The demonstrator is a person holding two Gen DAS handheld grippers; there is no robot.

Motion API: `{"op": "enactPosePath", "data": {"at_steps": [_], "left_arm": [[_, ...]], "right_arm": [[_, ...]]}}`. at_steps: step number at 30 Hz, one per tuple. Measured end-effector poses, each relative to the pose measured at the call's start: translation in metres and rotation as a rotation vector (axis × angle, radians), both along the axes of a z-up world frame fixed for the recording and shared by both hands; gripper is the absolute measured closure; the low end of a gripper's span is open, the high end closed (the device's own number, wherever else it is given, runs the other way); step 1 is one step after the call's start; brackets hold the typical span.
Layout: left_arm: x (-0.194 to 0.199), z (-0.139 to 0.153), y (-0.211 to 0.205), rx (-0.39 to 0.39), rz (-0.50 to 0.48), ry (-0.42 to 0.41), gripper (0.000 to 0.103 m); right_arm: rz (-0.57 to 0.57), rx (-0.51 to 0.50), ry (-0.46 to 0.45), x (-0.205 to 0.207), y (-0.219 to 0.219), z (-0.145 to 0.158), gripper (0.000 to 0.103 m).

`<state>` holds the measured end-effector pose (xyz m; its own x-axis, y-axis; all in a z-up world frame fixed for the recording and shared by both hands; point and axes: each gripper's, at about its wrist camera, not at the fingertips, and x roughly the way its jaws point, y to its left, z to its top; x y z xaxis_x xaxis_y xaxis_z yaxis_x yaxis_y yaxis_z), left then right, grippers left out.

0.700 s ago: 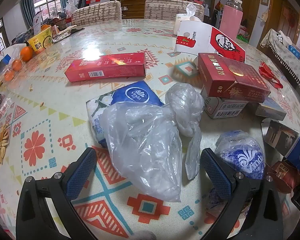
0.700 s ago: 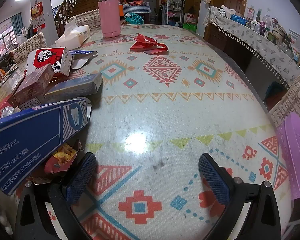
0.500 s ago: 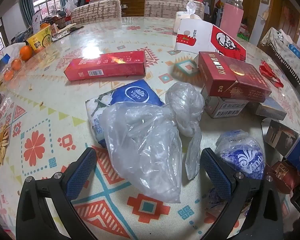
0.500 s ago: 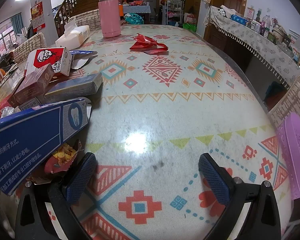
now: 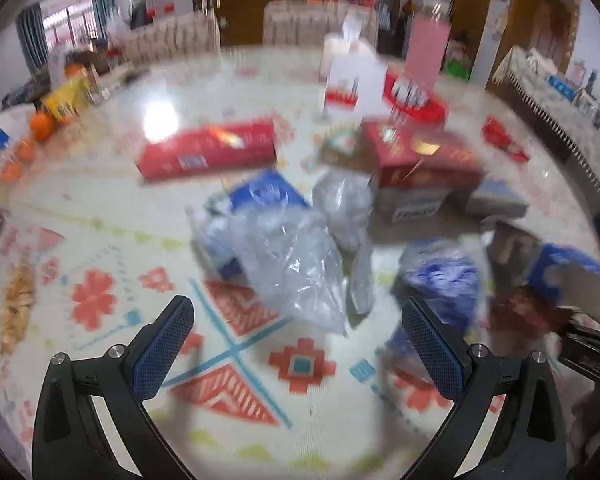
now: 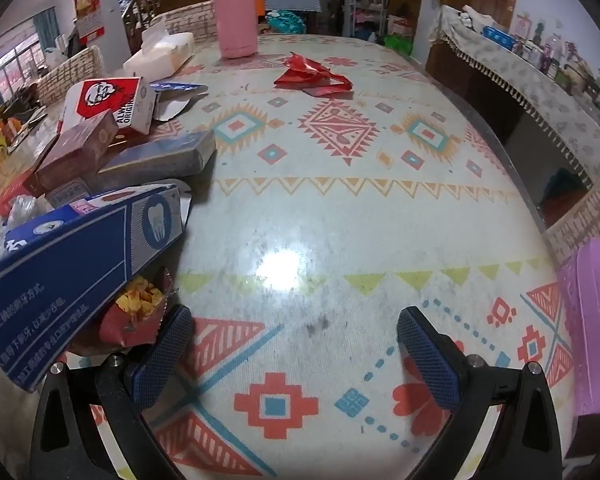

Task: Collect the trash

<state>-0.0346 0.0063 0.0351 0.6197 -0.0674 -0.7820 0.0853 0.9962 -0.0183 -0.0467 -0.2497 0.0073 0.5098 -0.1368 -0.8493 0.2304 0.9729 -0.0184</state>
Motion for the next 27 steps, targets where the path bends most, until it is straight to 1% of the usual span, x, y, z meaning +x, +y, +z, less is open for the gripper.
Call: {"op": "enactPosePath", "data": {"at_steps": [1,2,3,5,8,11,15,17,20,23,27], "left_arm": [[-0.010,0.009,0.002,-0.004,-0.004,-0.031,0.000],[-0.023,0.019,0.004,-0.011,-0.007,-0.070,0.000],[-0.030,0.025,0.006,-0.011,-0.005,-0.090,0.000],[-0.049,0.037,0.011,-0.002,0.006,-0.141,0.000],[-0.067,0.053,0.022,0.005,0.023,-0.207,0.000],[-0.086,0.065,0.027,0.018,0.039,-0.271,0.000],[-0.113,0.079,0.027,0.000,0.024,-0.324,0.000],[-0.123,0.084,0.025,0.004,0.011,-0.346,0.000],[-0.138,0.090,0.022,0.017,-0.006,-0.383,0.000],[-0.150,0.096,0.021,0.016,-0.015,-0.412,0.000],[-0.162,0.101,0.020,0.016,-0.014,-0.442,0.000]], "right_arm": [[0.010,0.005,0.002,-0.001,-0.001,0.000,0.003],[0.004,0.001,-0.001,-0.007,0.001,0.000,0.010],[-0.003,-0.003,-0.008,-0.015,0.003,0.003,0.012],[-0.004,-0.014,-0.054,-0.029,0.005,0.016,0.012],[-0.004,-0.095,-0.150,-0.056,0.018,0.041,0.012],[0.001,-0.126,-0.216,-0.082,0.029,0.058,0.011],[-0.011,-0.190,-0.282,-0.107,0.041,0.071,0.011],[-0.025,-0.219,-0.310,-0.120,0.047,0.075,0.011],[-0.036,-0.229,-0.338,-0.135,0.048,0.080,0.010],[-0.036,-0.224,-0.359,-0.149,0.049,0.084,0.009],[-0.044,-0.243,-0.387,-0.166,0.050,0.088,0.009]]}}
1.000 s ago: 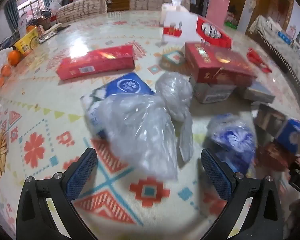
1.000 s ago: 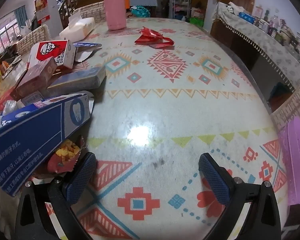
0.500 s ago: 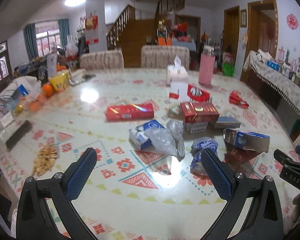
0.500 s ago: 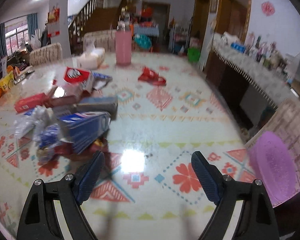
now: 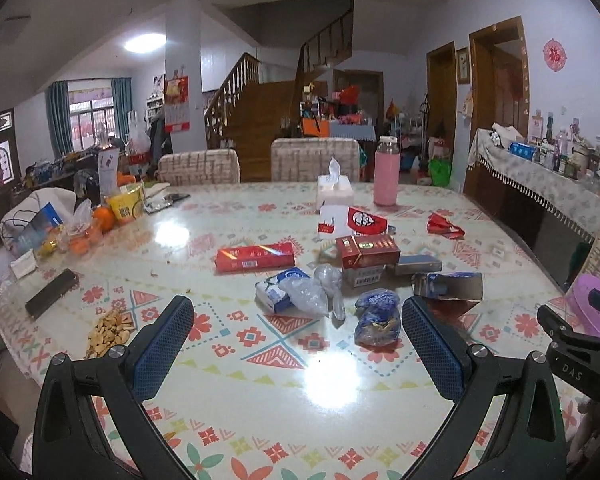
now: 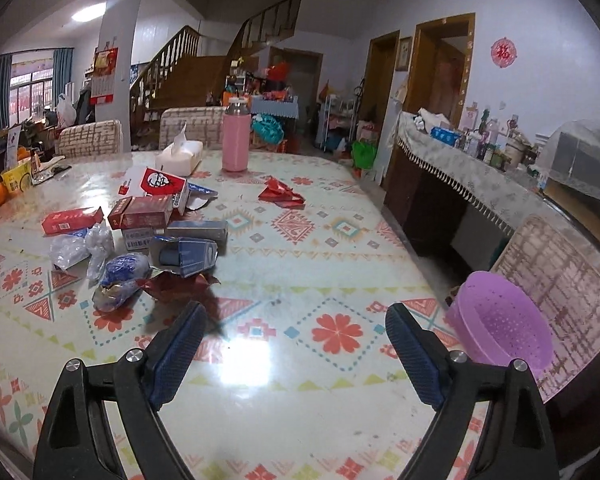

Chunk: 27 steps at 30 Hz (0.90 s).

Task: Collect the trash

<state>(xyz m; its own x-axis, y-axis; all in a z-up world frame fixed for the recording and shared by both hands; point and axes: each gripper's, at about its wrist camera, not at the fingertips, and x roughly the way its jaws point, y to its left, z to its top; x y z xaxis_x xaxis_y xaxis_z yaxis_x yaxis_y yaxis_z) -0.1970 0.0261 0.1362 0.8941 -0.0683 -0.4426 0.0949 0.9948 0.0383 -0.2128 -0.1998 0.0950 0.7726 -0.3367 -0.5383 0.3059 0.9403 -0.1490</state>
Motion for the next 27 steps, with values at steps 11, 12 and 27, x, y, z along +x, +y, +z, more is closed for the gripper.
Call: {"op": "enactPosePath", "data": {"at_steps": [11,12,27], "left_arm": [[-0.038,0.013,0.007,-0.004,0.040,-0.082,0.000],[-0.041,0.015,0.007,-0.003,0.041,-0.090,0.000],[-0.060,0.020,-0.038,0.054,-0.058,-0.093,0.000]], "right_arm": [[0.010,-0.010,-0.067,-0.042,-0.003,0.005,0.009],[0.011,-0.012,-0.074,-0.047,-0.003,0.005,0.008],[-0.114,-0.028,-0.075,-0.124,-0.099,0.010,0.008]]}}
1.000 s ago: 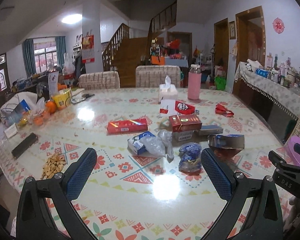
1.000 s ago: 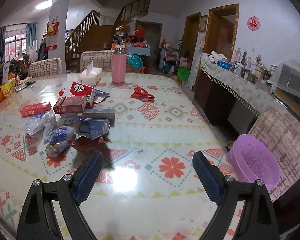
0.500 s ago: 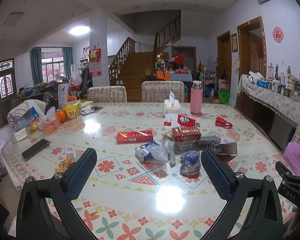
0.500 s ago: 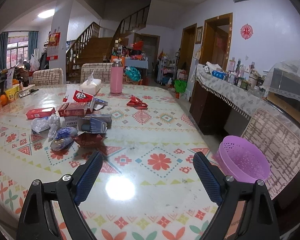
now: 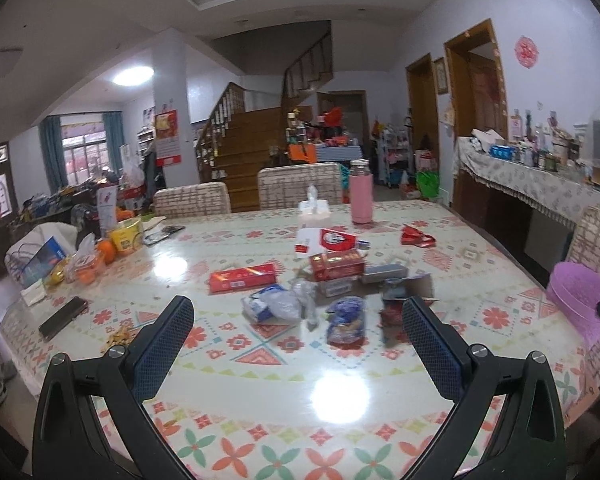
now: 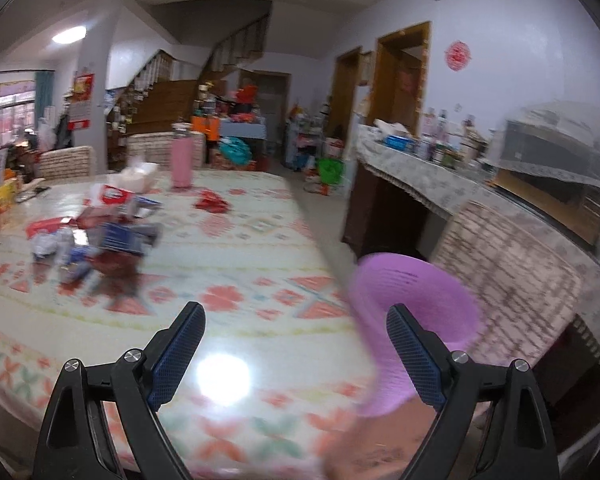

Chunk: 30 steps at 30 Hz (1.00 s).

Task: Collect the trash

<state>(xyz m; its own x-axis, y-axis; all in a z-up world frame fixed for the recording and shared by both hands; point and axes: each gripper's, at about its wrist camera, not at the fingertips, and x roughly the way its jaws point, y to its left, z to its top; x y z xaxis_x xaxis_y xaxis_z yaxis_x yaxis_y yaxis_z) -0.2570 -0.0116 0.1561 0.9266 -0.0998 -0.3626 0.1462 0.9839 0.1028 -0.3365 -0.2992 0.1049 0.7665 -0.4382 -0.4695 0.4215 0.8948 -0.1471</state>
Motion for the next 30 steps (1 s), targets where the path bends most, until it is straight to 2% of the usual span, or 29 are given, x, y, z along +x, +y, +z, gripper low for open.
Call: {"op": "enactPosePath", "data": {"at_steps": [9,14,20,25,30], "left_arm": [[0.013,0.001,-0.052,-0.018,-0.094,0.021,0.000],[0.023,-0.006,-0.064,0.004,-0.096,0.048,0.000],[0.051,-0.011,-0.028,-0.002,0.014,0.078,0.000],[0.078,-0.019,0.025,0.016,0.141,0.101,0.000],[0.113,-0.043,0.073,0.066,0.241,0.166,0.000]], "right_arm": [[-0.233,-0.043,0.045,-0.064,-0.102,0.006,0.007],[-0.267,-0.020,0.078,-0.067,-0.127,-0.001,0.006],[-0.162,0.039,0.095,-0.026,-0.108,-0.012,0.006],[-0.005,0.080,0.122,0.023,-0.061,-0.025,0.006],[0.147,0.140,0.179,0.075,-0.012,-0.037,0.006]]}}
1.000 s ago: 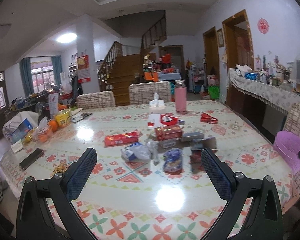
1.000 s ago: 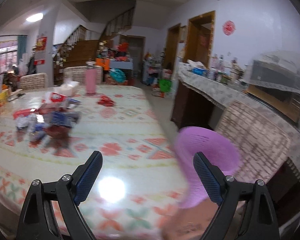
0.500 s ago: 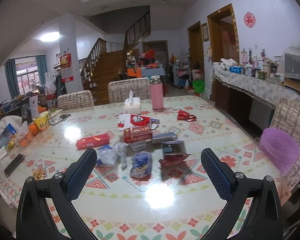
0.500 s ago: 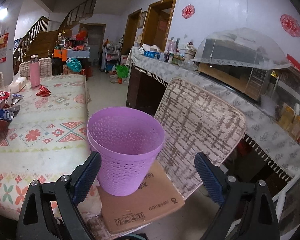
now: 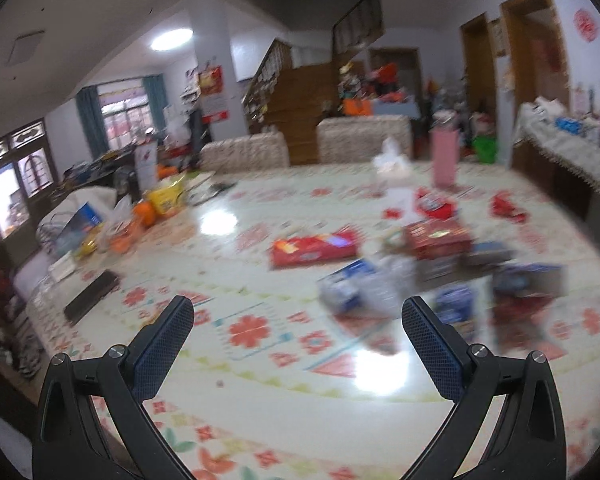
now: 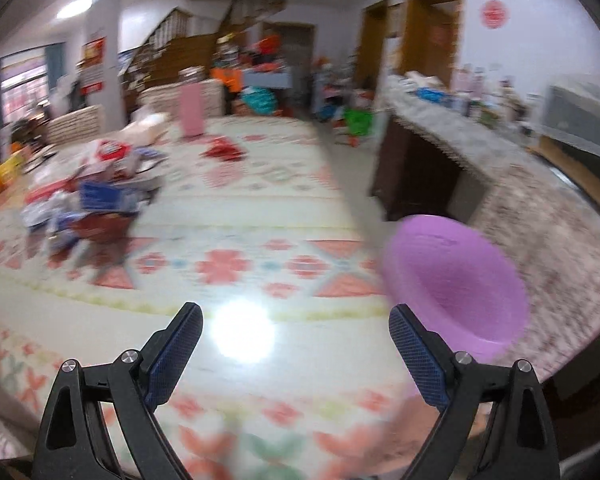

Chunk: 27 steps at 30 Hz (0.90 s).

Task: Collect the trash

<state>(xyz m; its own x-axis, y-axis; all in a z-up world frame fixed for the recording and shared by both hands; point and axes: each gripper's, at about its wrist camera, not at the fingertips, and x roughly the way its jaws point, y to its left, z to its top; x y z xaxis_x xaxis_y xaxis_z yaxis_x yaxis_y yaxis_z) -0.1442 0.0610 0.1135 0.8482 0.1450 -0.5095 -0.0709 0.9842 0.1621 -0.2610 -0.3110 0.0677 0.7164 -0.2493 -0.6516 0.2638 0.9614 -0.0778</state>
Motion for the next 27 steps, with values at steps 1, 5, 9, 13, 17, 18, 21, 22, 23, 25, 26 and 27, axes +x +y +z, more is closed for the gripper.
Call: {"op": "enactPosePath", "data": {"at_steps": [1,5,9,13,17,18,21,22,23,25,26,27], "left_arm": [[0.006,-0.005,0.008,-0.001,0.010,0.018,0.000],[0.034,-0.023,0.034,-0.037,0.019,0.090,0.000],[0.062,-0.035,0.039,-0.080,-0.029,0.146,0.000],[0.089,-0.041,0.031,-0.149,-0.107,0.208,0.000],[0.111,-0.046,0.018,-0.214,-0.176,0.244,0.000],[0.115,-0.048,0.014,-0.214,-0.188,0.244,0.000],[0.125,-0.054,0.000,-0.176,-0.222,0.245,0.000],[0.129,-0.056,-0.003,-0.164,-0.229,0.250,0.000],[0.134,-0.059,-0.007,-0.156,-0.237,0.255,0.000],[0.141,-0.063,-0.011,-0.154,-0.249,0.271,0.000],[0.146,-0.065,-0.013,-0.158,-0.257,0.284,0.000],[0.149,-0.068,-0.015,-0.164,-0.264,0.296,0.000]], "right_arm": [[0.023,0.015,0.007,0.008,0.007,-0.001,0.006],[0.106,0.077,0.030,0.045,0.036,-0.005,0.006],[0.158,0.122,0.041,0.080,0.059,-0.006,0.006],[0.205,0.190,0.049,0.113,0.077,-0.008,0.006],[0.227,0.226,0.033,0.139,0.089,-0.003,0.006],[0.233,0.221,0.026,0.146,0.094,-0.003,0.006],[0.250,0.213,0.029,0.162,0.103,-0.007,0.006],[0.251,0.210,0.032,0.168,0.105,-0.008,0.006],[0.250,0.205,0.031,0.174,0.106,-0.009,0.006],[0.245,0.194,0.027,0.185,0.109,-0.009,0.006],[0.245,0.194,0.028,0.190,0.110,-0.009,0.007],[0.246,0.198,0.030,0.194,0.111,-0.010,0.007]]}}
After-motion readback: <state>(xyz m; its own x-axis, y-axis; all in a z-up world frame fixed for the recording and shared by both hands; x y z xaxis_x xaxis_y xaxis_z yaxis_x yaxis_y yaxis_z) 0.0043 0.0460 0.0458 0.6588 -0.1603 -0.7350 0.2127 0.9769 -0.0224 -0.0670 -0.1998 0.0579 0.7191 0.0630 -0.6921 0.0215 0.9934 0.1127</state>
